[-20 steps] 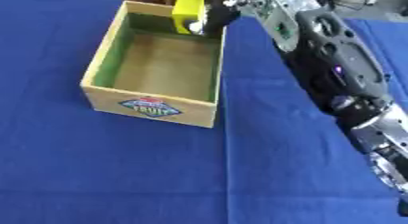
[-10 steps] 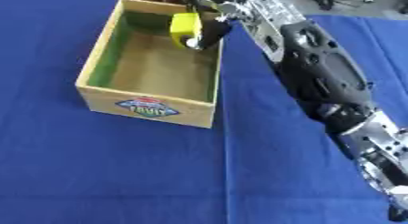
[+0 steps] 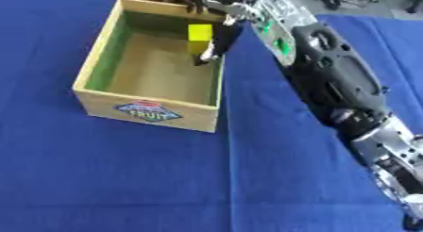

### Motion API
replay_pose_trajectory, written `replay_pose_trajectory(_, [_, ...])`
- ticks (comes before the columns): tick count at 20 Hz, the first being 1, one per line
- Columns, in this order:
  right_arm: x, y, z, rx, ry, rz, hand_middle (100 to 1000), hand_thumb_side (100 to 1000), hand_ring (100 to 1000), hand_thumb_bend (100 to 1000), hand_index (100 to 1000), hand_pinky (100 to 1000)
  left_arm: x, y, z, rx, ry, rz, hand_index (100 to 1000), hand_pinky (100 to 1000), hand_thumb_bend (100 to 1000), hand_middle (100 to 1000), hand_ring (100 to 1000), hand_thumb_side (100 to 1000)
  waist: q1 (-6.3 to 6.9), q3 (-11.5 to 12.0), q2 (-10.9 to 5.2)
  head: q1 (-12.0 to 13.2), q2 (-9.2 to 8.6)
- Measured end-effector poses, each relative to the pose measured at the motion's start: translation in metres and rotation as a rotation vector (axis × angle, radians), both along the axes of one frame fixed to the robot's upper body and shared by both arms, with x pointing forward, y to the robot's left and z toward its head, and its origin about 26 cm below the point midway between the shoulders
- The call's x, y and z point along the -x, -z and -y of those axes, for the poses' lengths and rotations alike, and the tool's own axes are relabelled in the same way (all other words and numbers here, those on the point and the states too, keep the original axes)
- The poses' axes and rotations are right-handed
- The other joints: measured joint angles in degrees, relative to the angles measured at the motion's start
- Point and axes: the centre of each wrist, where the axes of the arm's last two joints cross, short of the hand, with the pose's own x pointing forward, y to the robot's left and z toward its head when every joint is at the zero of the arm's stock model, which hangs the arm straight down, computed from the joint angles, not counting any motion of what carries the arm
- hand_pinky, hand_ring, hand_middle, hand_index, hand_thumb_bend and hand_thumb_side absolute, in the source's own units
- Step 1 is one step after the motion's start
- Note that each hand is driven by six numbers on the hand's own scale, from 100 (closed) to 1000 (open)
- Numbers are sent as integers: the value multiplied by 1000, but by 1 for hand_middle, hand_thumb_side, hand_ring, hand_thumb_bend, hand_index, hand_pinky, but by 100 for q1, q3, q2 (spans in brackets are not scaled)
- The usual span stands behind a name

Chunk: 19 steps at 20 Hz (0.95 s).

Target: Pick up objects on the table and place them in the box.

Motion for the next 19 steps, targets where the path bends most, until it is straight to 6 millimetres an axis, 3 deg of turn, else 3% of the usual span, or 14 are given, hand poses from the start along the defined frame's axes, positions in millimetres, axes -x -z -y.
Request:
replay_pose_trajectory(5, [15, -23, 4, -165, -76, 53, 640, 632, 828, 692, 856, 739, 0, 1, 0, -1, 0, -4, 765, 483, 100, 645, 578, 1000, 18, -52, -4, 37, 3])
replay_pose_trajectory(7, [25, -36, 7, -252, -117, 79, 616, 815, 815, 622, 845, 728, 0, 2, -1, -1, -1, -6, 765, 483, 100, 646, 578, 1000, 42, -95, -14, 62, 11])
replay_pose_trajectory(8, [32, -44, 9, -307, -144, 102, 606, 857, 813, 561, 821, 728, 1, 2, -1, -1, -3, -9, 765, 483, 100, 646, 578, 1000, 58, -127, -23, 88, 27])
replay_pose_trajectory(10, [50, -60, 16, -417, -201, 157, 602, 912, 811, 354, 814, 728, 1, 4, -2, 0, -7, -16, 765, 484, 100, 646, 578, 1000, 78, -208, -58, 168, 82])
replay_pose_trajectory(11, [60, -65, 21, -467, -228, 180, 601, 916, 811, 332, 813, 728, 1, 5, -2, 1, -10, -20, 766, 484, 100, 646, 578, 1000, 82, -250, -80, 222, 113])
replay_pose_trajectory(12, [70, -70, 26, -511, -254, 202, 597, 945, 810, 187, 812, 725, 2, 6, -3, 1, -13, -24, 766, 484, 100, 646, 579, 1000, 84, -288, -98, 277, 145])
replay_pose_trajectory(13, [80, -73, 31, -551, -281, 221, 591, 967, 808, 106, 809, 721, 2, 7, -3, 1, -16, -26, 766, 484, 100, 646, 578, 1000, 93, -324, -113, 337, 173])
replay_pose_trajectory(19, [138, -76, 59, -769, -424, 312, 578, 1000, 795, 100, 790, 702, 3, 11, -5, 3, -35, -41, 766, 485, 100, 646, 579, 1000, 213, -508, -230, 628, 319])
